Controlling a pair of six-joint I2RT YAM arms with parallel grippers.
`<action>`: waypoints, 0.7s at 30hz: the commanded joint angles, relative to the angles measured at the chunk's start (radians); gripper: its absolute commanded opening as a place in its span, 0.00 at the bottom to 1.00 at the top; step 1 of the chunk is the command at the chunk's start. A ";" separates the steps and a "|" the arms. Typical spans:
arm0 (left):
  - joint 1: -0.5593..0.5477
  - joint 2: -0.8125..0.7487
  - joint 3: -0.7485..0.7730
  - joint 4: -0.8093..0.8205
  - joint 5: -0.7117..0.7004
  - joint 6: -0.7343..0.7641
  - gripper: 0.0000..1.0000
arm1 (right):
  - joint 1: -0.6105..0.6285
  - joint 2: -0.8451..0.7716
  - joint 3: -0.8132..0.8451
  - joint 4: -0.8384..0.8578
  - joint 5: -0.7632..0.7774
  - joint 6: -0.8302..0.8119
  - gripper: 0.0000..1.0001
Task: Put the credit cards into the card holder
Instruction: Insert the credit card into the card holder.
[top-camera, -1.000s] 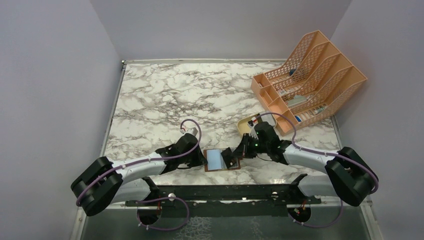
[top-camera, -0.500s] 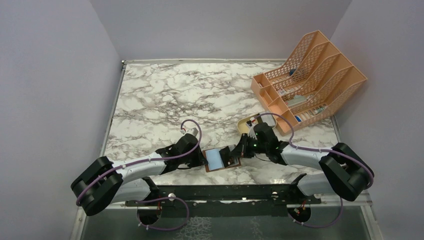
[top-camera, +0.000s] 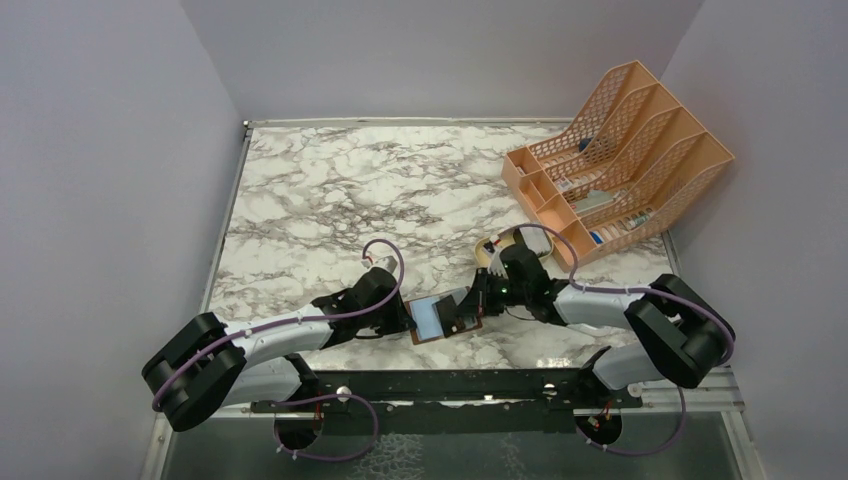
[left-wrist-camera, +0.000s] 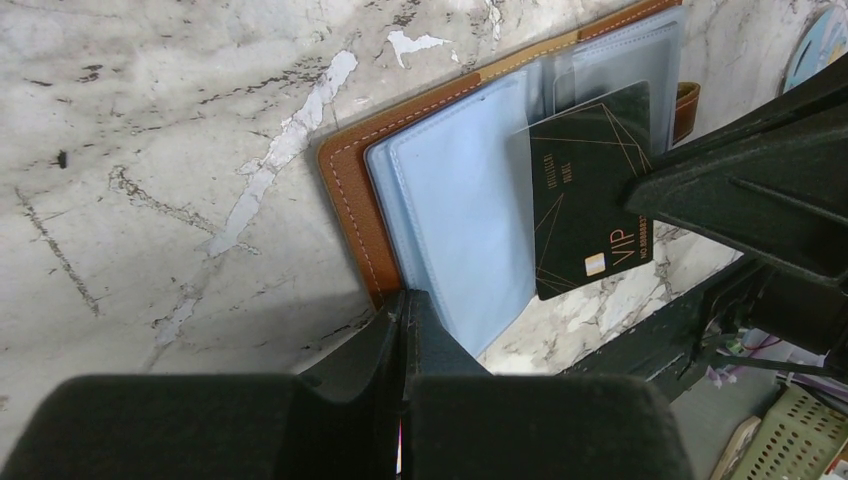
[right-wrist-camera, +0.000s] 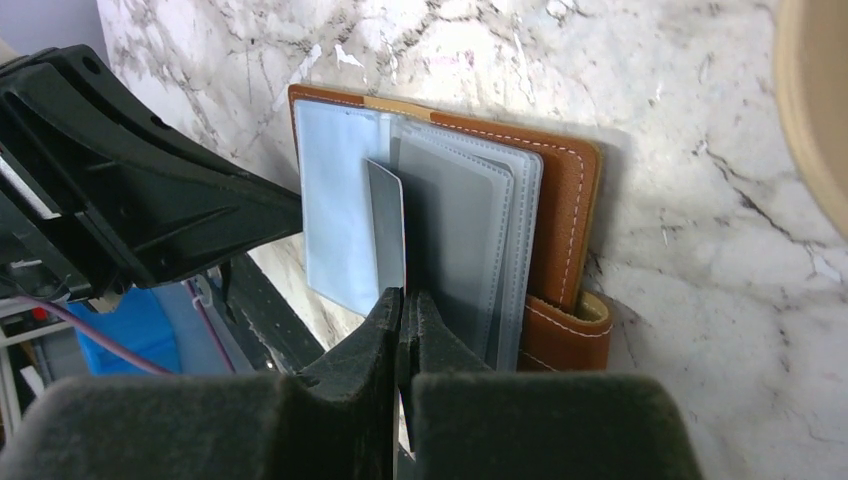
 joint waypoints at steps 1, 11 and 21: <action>-0.009 0.017 0.011 -0.113 -0.057 0.046 0.00 | 0.008 0.035 0.057 -0.082 0.001 -0.098 0.01; -0.008 0.027 0.019 -0.129 -0.069 0.057 0.00 | 0.008 0.071 0.083 -0.069 0.032 -0.104 0.01; -0.009 0.049 0.022 -0.129 -0.069 0.070 0.00 | 0.008 0.058 0.089 -0.062 0.068 -0.101 0.01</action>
